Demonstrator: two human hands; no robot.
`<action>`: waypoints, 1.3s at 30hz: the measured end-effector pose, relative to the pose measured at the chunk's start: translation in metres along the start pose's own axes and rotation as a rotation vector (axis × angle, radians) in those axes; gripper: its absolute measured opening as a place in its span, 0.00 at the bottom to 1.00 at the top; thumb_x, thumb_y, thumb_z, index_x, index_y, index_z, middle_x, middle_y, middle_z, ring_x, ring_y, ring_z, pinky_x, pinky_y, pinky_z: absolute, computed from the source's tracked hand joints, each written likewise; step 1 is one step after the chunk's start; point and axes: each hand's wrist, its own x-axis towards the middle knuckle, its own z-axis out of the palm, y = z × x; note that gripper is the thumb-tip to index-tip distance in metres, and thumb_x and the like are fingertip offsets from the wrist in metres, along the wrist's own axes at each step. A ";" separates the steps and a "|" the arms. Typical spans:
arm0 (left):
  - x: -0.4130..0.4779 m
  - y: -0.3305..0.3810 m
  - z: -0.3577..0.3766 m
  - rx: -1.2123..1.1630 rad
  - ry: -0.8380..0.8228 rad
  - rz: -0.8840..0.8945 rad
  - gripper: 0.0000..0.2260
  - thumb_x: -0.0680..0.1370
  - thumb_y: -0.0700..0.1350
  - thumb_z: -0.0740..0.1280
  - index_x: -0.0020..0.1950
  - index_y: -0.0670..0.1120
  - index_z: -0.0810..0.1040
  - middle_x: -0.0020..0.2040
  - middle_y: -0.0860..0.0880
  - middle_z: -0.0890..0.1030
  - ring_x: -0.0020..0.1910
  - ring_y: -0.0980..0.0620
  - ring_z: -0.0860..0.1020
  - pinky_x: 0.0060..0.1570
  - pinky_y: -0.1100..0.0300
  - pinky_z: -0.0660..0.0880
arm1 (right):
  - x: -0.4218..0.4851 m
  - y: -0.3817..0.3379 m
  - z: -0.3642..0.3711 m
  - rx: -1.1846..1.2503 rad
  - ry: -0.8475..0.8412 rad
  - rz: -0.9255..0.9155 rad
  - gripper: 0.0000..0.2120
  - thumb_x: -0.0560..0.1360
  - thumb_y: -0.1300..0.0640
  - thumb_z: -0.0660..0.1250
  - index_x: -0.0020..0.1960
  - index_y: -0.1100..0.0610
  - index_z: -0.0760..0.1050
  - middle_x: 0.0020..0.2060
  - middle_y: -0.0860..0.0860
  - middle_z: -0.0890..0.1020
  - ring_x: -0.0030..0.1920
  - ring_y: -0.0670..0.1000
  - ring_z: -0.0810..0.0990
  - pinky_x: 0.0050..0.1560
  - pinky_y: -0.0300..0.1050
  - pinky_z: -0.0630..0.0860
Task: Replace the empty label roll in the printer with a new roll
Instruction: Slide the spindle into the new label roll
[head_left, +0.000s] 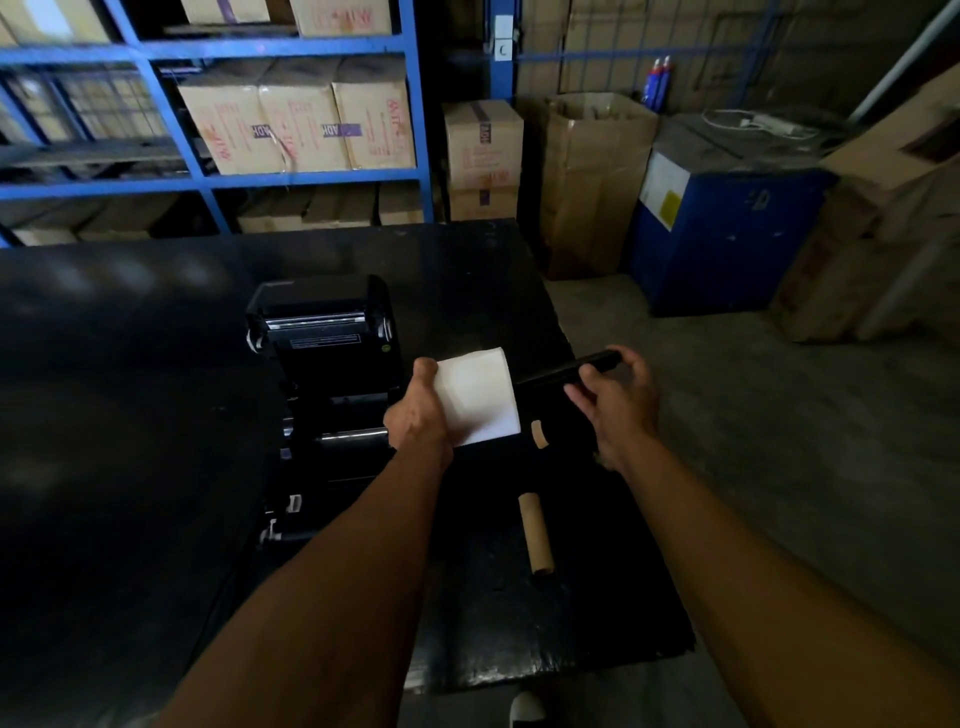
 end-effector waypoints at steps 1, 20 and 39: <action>0.001 0.001 0.000 0.002 -0.007 0.000 0.30 0.54 0.63 0.72 0.47 0.44 0.73 0.46 0.44 0.78 0.42 0.43 0.79 0.35 0.54 0.76 | 0.000 0.000 0.001 -0.001 0.005 0.002 0.24 0.74 0.70 0.68 0.62 0.48 0.75 0.60 0.57 0.77 0.55 0.56 0.81 0.38 0.40 0.83; -0.003 0.007 -0.002 0.003 -0.016 -0.032 0.31 0.53 0.63 0.71 0.47 0.46 0.74 0.46 0.45 0.78 0.41 0.44 0.79 0.32 0.57 0.73 | -0.009 0.000 0.005 -0.053 -0.071 0.023 0.17 0.77 0.66 0.67 0.64 0.54 0.75 0.61 0.58 0.78 0.57 0.56 0.82 0.43 0.42 0.84; -0.001 -0.002 0.002 0.051 -0.019 0.000 0.37 0.52 0.64 0.71 0.53 0.42 0.76 0.50 0.43 0.80 0.44 0.42 0.80 0.47 0.47 0.81 | -0.007 0.027 0.007 -0.359 -0.382 0.027 0.06 0.77 0.65 0.68 0.48 0.56 0.81 0.44 0.51 0.84 0.43 0.46 0.85 0.46 0.42 0.83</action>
